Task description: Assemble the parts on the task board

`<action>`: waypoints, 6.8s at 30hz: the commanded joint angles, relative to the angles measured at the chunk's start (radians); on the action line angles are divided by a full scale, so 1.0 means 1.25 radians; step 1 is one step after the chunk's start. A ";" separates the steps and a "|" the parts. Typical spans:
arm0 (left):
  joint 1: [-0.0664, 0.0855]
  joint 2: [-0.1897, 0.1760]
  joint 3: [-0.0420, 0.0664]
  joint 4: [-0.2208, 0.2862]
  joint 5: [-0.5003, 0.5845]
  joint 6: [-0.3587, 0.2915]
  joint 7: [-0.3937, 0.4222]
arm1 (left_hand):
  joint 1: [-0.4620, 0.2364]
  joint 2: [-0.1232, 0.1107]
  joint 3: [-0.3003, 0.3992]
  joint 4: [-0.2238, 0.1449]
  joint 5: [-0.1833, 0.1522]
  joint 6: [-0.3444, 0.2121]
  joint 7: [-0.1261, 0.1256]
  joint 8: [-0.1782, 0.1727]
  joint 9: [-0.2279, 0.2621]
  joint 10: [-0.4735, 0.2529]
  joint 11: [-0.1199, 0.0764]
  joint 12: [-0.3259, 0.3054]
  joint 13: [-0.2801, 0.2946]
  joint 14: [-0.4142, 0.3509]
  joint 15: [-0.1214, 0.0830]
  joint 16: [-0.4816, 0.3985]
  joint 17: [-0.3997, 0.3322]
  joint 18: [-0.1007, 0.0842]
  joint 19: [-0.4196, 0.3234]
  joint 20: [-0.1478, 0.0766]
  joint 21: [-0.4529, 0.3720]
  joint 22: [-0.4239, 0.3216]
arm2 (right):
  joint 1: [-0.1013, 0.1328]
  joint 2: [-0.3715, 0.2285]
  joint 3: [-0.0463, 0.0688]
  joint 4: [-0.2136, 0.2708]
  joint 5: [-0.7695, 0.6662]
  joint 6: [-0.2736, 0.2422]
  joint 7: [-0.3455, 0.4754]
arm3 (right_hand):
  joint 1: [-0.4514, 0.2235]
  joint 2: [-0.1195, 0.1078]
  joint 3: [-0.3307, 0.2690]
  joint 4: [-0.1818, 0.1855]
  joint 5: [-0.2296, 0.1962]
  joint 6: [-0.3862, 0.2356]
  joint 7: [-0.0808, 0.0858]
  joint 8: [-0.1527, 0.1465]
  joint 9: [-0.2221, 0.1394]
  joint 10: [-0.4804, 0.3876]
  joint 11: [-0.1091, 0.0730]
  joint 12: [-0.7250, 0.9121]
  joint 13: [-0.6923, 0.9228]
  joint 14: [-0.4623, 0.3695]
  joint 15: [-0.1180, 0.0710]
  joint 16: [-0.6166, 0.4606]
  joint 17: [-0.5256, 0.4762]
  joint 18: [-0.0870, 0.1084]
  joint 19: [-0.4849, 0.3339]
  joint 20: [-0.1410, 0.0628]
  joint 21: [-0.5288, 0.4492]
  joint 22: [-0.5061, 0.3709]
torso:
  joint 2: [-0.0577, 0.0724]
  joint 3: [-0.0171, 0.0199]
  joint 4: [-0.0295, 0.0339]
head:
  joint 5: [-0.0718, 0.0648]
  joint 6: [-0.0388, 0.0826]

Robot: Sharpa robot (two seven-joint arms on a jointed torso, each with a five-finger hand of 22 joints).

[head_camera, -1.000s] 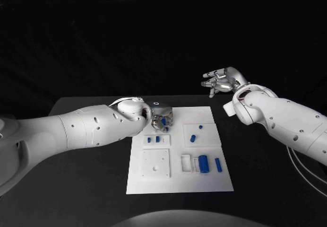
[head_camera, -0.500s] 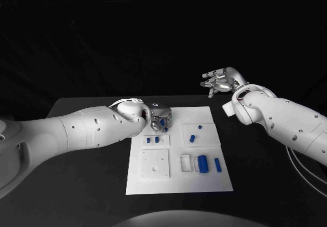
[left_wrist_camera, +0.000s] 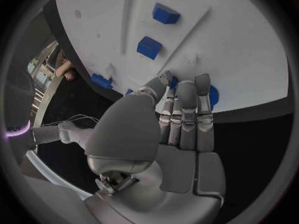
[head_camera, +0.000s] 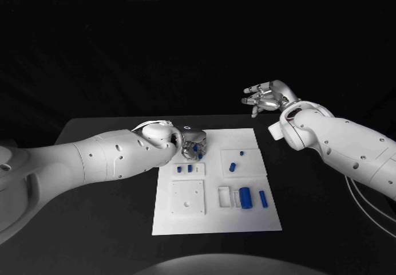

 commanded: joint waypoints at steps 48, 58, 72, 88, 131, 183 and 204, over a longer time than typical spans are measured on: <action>-0.008 -0.049 0.018 0.049 0.063 -0.045 0.009 | 0.005 0.080 -0.016 -0.046 -0.022 0.105 -0.015 -0.001 0.002 0.118 -0.033 -0.003 0.001 0.051 -0.026 0.013 0.017 0.002 0.006 -0.031 0.056 0.016 | 0.000 0.000 0.000 0.000 -0.001 0.010 0.011 | -0.010 -0.001 0.004 0.002 0.012 -0.002 0.005 0.003 0.001 -0.002 0.003 -0.005 -0.001 -0.009 -0.001 0.013 -0.015 0.012 0.023 0.001 -0.009 -0.004 | -0.001 0.0002 0.0017 | 0.001 0.007; -0.004 -0.114 0.054 0.114 0.136 -0.019 -0.004 | 0.002 0.078 -0.020 -0.043 -0.026 0.106 -0.016 -0.001 0.002 0.117 -0.034 -0.003 0.001 0.050 -0.027 0.010 0.017 -0.001 0.004 -0.031 0.054 0.015 | 0.000 -0.004 0.000 -0.001 -0.001 0.012 0.010 | -0.010 -0.001 0.004 0.002 0.014 -0.002 0.005 0.003 0.001 -0.002 0.003 -0.006 -0.001 -0.009 -0.001 0.014 -0.017 0.012 0.023 0.002 -0.010 -0.004 | -0.001 0.0000 0.0026 | 0.002 0.007; 0.000 -0.162 0.057 0.129 0.166 0.016 -0.011 | 0.008 0.077 -0.026 -0.039 -0.026 0.106 -0.016 -0.001 0.001 0.116 -0.034 -0.003 0.001 0.049 -0.027 0.006 0.018 -0.003 0.002 -0.032 0.051 0.015 | 0.000 -0.007 0.000 -0.004 -0.001 0.013 0.010 | -0.010 -0.001 0.004 0.002 0.014 -0.002 0.005 0.003 0.001 -0.002 0.003 -0.006 -0.001 -0.009 -0.001 0.014 -0.017 0.012 0.023 0.002 -0.010 -0.004 | 0.000 -0.0011 0.0015 | 0.003 0.003; -0.005 -0.147 0.036 0.091 0.123 0.003 -0.006 | 0.012 0.076 -0.025 -0.037 -0.024 0.103 -0.015 -0.001 0.001 0.114 -0.033 -0.003 0.001 0.050 -0.027 0.007 0.019 -0.003 0.003 -0.033 0.052 0.016 | 0.000 -0.006 0.000 -0.004 -0.002 0.013 0.010 | -0.009 -0.001 0.004 0.002 0.015 -0.002 0.006 0.003 0.001 -0.004 0.004 -0.006 -0.001 -0.010 -0.001 0.016 -0.020 0.012 0.023 0.002 -0.010 -0.004 | 0.000 0.0002 -0.0008 | 0.001 0.001; -0.022 -0.122 0.032 0.071 0.130 0.014 0.003 | 0.014 0.077 -0.023 -0.035 -0.026 0.099 -0.014 -0.001 0.001 0.110 -0.031 -0.003 0.001 0.049 -0.026 0.005 0.021 -0.001 0.003 -0.032 0.053 0.016 | 0.000 -0.001 0.000 -0.003 -0.026 0.010 0.011 | -0.009 -0.002 0.006 -0.001 0.015 -0.002 0.006 0.003 0.001 -0.005 0.004 -0.007 -0.001 -0.011 0.000 0.018 -0.023 0.013 0.023 0.002 -0.010 -0.004 | 0.000 0.0003 -0.0009 | 0.000 0.000; -0.022 -0.121 0.009 0.075 0.050 0.004 -0.034 | 0.024 0.042 0.005 -0.030 -0.034 -0.040 -0.011 -0.003 -0.004 0.100 -0.027 -0.003 0.001 0.049 -0.024 -0.003 0.020 0.000 0.003 -0.030 0.050 0.015 | -0.002 -0.001 0.000 -0.007 -0.029 0.018 0.012 | -0.013 -0.004 0.007 -0.007 0.016 -0.005 0.008 0.002 0.001 -0.022 0.011 -0.017 -0.002 -0.012 0.003 0.021 -0.026 0.015 0.022 0.004 -0.009 -0.001 | 0.000 -0.0005 0.0000 | -0.003 -0.002; -0.022 -0.127 0.009 0.058 0.062 -0.019 -0.031 | 0.028 0.028 0.031 -0.025 -0.034 -0.051 -0.011 -0.002 -0.004 0.078 -0.018 -0.002 0.001 0.044 -0.018 -0.006 0.019 0.008 0.000 -0.023 0.049 0.017 | -0.007 -0.005 0.000 -0.005 -0.033 0.030 0.009 | -0.013 -0.005 0.005 -0.014 0.016 -0.003 0.010 0.003 0.001 -0.041 0.018 -0.028 -0.002 -0.012 0.006 0.022 -0.029 0.021 0.023 0.008 -0.009 -0.001 | 0.000 -0.0002 0.0002 | -0.002 -0.002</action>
